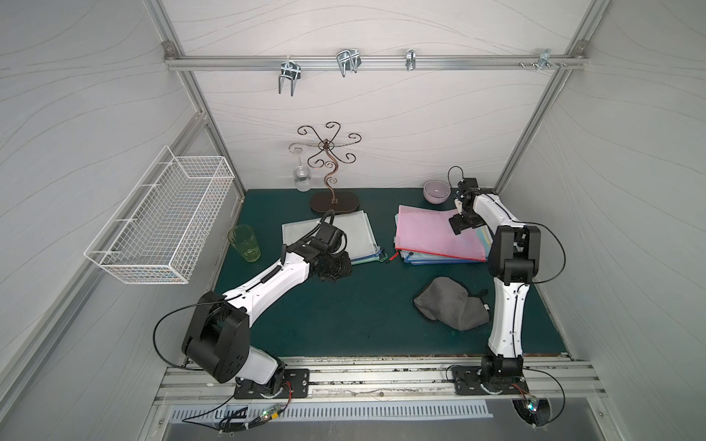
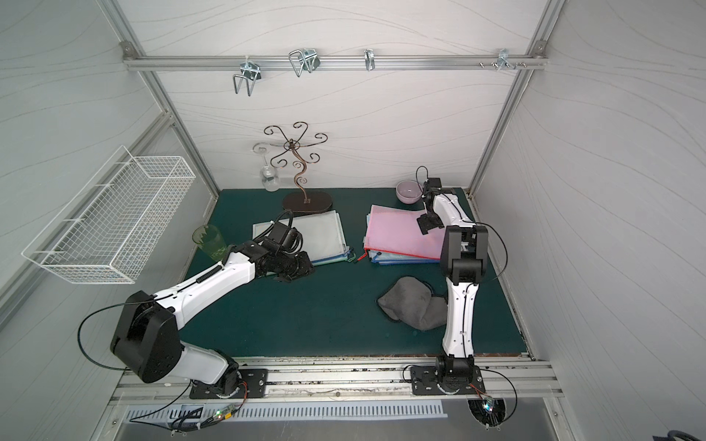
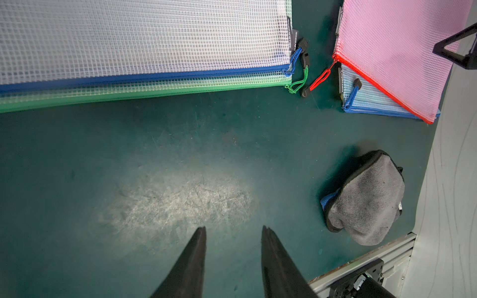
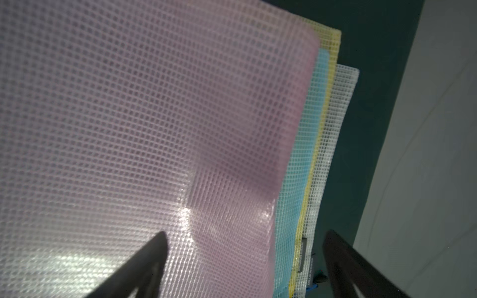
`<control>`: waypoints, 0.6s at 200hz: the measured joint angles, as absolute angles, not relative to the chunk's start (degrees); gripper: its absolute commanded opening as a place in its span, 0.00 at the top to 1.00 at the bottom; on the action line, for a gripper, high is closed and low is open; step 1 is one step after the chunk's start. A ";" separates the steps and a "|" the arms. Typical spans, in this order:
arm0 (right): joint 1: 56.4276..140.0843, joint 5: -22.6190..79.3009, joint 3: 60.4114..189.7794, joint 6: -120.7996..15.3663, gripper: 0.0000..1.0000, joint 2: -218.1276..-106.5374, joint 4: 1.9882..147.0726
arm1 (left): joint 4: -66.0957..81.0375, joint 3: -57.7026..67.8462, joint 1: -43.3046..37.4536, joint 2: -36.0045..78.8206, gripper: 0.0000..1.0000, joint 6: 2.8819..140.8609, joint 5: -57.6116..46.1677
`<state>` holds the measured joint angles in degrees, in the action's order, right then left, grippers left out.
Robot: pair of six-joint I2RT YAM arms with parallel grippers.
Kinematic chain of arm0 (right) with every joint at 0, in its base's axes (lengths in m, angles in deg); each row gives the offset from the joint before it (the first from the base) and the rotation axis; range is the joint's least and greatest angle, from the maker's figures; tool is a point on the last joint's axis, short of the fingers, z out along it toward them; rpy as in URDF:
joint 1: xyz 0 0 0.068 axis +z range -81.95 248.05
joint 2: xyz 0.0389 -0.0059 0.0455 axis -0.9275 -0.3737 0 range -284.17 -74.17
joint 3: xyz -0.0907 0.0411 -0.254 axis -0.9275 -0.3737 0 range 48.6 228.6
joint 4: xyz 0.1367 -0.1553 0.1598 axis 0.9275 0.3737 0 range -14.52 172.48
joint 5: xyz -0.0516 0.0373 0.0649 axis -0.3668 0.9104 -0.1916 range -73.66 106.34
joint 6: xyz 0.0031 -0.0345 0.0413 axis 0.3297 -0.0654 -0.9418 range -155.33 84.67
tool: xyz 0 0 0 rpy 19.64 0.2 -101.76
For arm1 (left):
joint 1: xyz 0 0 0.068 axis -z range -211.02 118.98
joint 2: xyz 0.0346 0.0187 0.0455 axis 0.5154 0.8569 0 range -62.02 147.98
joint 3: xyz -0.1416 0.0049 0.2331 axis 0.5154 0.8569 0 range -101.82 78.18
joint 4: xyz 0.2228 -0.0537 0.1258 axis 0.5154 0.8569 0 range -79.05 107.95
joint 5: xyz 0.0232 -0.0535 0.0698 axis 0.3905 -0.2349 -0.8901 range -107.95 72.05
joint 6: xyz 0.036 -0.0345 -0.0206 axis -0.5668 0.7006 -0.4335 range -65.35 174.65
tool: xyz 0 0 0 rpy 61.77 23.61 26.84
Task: Wipe the document bag
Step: Place the document bag, then pick up the document bag.
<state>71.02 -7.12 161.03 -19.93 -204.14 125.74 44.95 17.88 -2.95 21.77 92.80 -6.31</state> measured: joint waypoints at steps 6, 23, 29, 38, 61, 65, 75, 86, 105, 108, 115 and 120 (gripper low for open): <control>71.02 -7.34 161.03 -20.57 0.01 -203.90 125.72 | 44.93 17.88 -3.19 21.75 0.58 92.80 -6.29; 71.06 -7.08 161.03 -23.17 0.01 -202.59 125.89 | 44.34 18.34 -4.28 21.33 0.56 93.24 -6.05; 71.23 -6.66 161.03 -24.11 0.01 -201.98 126.03 | 43.66 19.00 -5.00 20.87 0.55 93.57 -5.83; 71.50 -5.59 161.03 -26.01 0.01 -200.73 126.27 | 42.85 20.24 -6.32 20.06 0.54 94.33 -5.48; 73.00 0.14 161.05 -31.43 0.01 -197.21 127.62 | 41.39 24.05 -10.71 18.23 0.51 96.26 -5.15; 73.59 1.60 161.03 -32.48 0.01 -196.60 127.71 | 41.04 24.66 -11.56 18.07 0.50 96.67 -5.15; 75.19 4.92 160.65 -34.80 0.01 -195.00 127.82 | 40.14 25.99 -13.40 18.01 0.49 97.72 -5.02; 77.70 8.59 158.77 -37.07 0.01 -192.73 127.34 | 38.81 27.48 -15.34 18.05 0.48 99.14 -4.59; 82.80 14.54 153.22 -40.92 0.01 -188.27 126.42 | 35.82 29.32 -17.83 18.73 0.47 102.29 -3.54; 83.41 15.68 152.35 -41.42 0.01 -187.73 126.31 | 35.36 29.49 -18.10 18.88 0.47 102.81 -3.45; 85.22 18.12 149.84 -42.95 0.01 -186.20 125.92 | 34.00 29.80 -18.64 19.58 0.47 104.28 -3.21; 86.32 20.05 147.93 -43.98 0.01 -185.10 125.28 | 33.17 29.91 -18.86 20.06 0.46 105.20 -3.08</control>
